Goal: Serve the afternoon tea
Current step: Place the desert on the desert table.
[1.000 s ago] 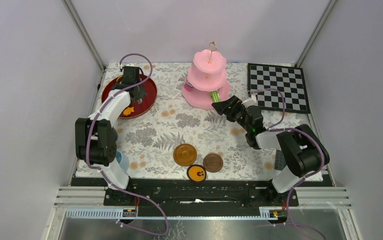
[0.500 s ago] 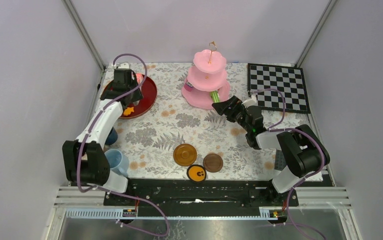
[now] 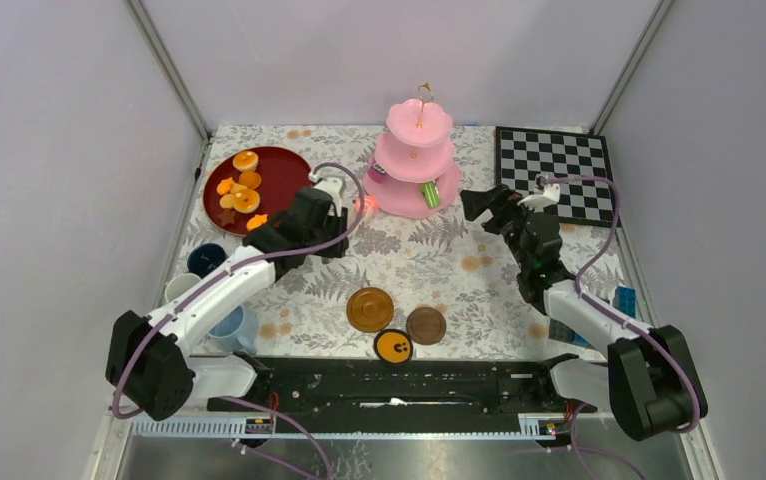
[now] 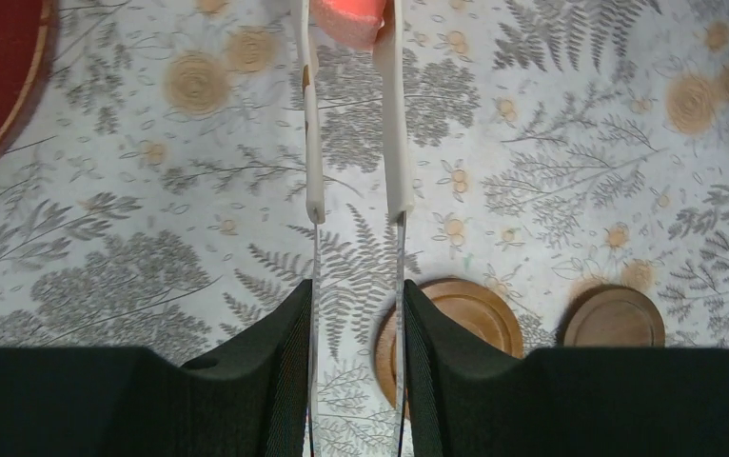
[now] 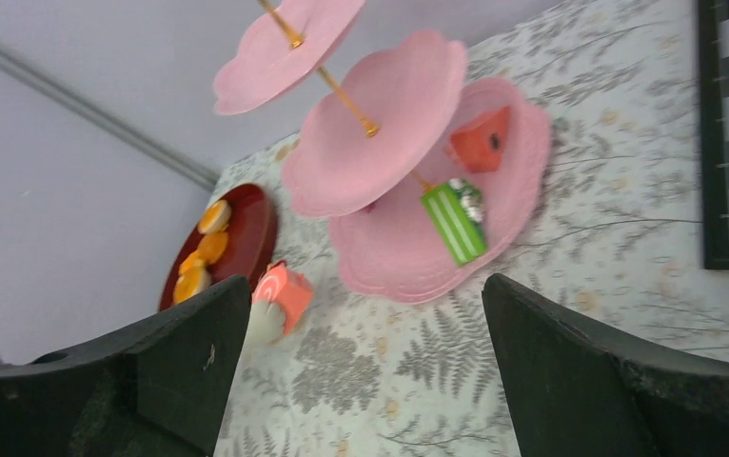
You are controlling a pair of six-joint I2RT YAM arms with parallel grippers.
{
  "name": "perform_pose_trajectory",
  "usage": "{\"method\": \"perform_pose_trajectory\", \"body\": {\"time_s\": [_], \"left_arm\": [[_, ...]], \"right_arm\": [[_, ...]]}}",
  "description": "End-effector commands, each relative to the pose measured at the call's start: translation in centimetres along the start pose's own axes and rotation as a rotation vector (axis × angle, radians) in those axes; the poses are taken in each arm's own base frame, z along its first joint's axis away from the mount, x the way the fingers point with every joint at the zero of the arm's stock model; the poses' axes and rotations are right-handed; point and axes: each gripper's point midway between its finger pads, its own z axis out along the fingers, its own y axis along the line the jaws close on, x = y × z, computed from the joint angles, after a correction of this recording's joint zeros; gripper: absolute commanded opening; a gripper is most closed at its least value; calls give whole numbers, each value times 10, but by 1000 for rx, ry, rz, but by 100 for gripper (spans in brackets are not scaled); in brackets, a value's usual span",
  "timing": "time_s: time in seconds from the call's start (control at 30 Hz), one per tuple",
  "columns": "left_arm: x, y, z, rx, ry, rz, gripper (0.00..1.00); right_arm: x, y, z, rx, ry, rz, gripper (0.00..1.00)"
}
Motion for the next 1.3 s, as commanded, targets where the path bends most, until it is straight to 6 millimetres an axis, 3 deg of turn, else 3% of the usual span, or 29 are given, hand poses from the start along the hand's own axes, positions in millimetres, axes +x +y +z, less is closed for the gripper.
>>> {"method": "perform_pose_trajectory", "body": {"time_s": [0.0,0.57,0.77,0.97,1.27], "left_arm": [[-28,-26,7,24,-110,7,0],[-67,-90,66,53,-129,69,0],[-68,-99,92,45,-89,89,0],[-69,-94,104,-11,-65,92,0],[-68,-97,104,2,-56,85,23]], "right_arm": [[-9,-41,-13,162,-43,-102,98],[-6,-52,-15,176,-55,-80,98],[-4,-54,-14,177,-53,-72,98],[-4,-56,-15,179,-53,-67,98],[-3,-55,-13,169,-50,-58,98]]}}
